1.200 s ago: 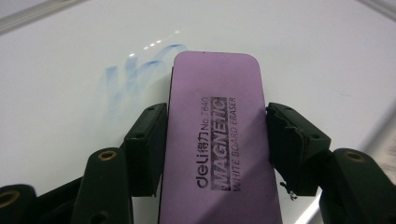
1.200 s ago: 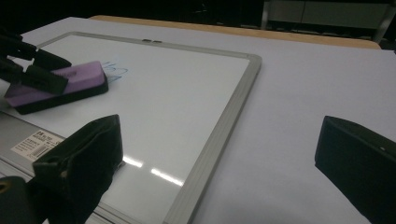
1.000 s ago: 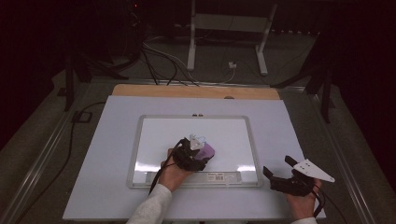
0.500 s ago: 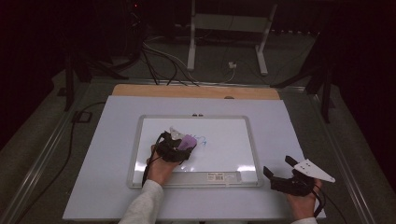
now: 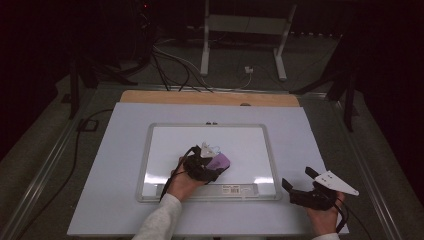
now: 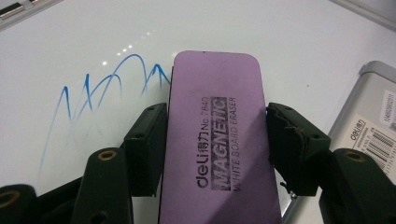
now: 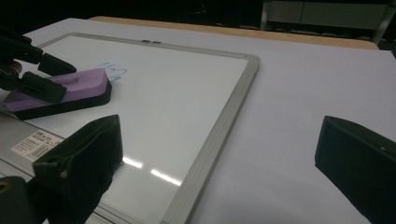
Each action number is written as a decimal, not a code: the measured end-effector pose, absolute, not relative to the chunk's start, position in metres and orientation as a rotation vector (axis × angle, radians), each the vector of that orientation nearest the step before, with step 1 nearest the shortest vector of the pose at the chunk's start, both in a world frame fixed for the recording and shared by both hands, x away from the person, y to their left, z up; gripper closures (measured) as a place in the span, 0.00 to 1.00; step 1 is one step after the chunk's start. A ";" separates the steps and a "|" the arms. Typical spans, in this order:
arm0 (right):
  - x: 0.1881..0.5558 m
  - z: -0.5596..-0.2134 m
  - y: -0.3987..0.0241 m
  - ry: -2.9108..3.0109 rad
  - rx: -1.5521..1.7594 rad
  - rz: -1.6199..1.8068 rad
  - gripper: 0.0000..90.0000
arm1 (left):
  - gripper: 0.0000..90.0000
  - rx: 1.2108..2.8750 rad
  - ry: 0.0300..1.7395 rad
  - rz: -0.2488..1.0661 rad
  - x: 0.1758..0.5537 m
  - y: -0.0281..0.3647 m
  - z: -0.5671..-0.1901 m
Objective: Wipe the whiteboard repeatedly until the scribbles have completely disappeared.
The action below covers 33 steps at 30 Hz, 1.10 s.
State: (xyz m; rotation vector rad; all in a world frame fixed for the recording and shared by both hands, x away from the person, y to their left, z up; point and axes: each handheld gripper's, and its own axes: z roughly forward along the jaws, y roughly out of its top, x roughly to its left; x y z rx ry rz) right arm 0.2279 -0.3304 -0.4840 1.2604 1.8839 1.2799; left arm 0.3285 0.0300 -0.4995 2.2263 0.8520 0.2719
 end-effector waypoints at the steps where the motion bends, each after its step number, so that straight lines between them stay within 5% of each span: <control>1: 0.228 -0.484 -0.331 1.883 1.261 1.280 0.01 | 0.47 2.221 0.870 0.279 0.330 0.031 -0.499; 17: 0.228 -0.484 -0.332 1.876 1.269 1.282 0.01 | 0.47 2.047 1.293 0.454 0.357 0.094 -0.500; 33: 0.228 -0.484 -0.330 1.882 1.264 1.278 0.01 | 0.47 2.103 1.163 0.391 0.361 0.055 -0.501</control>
